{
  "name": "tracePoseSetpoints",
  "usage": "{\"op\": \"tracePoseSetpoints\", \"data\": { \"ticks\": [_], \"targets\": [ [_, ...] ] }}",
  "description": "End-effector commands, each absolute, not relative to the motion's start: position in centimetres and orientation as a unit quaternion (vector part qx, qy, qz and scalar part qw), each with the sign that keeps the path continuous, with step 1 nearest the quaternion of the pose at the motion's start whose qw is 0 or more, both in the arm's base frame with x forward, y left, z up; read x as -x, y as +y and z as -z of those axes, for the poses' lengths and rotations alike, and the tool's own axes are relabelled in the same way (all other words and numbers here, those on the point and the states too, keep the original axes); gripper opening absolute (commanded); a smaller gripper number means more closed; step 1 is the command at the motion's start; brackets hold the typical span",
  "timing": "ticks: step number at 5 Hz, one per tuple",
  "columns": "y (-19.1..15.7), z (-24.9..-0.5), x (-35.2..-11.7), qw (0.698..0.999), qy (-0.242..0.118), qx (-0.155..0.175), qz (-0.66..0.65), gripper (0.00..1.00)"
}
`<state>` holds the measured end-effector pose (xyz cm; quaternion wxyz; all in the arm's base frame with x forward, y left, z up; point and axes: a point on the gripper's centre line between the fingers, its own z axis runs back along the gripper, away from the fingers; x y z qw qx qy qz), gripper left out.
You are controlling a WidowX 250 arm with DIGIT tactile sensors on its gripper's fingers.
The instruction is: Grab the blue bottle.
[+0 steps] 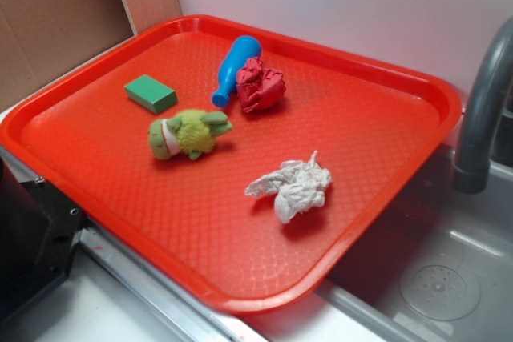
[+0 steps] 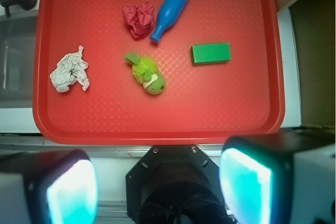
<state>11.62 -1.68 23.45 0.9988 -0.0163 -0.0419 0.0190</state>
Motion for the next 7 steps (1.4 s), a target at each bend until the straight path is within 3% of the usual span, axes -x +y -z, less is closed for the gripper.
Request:
{"op": "tracePoseSetpoints", "data": {
  "ticks": [1, 3, 4, 5, 7],
  "targets": [
    [-1.7, -23.4, -11.6, 0.999, -0.042, 0.016, -0.019, 1.00],
    [0.5, -20.9, -16.1, 0.982, -0.079, 0.037, -0.167, 1.00],
    [1.5, -19.7, -18.5, 0.960, -0.116, 0.056, -0.247, 1.00],
    [1.6, -18.2, -20.7, 0.944, -0.154, 0.050, -0.287, 1.00],
    [1.6, -13.8, -24.8, 0.917, -0.202, 0.003, -0.344, 1.00]
  ]
}}
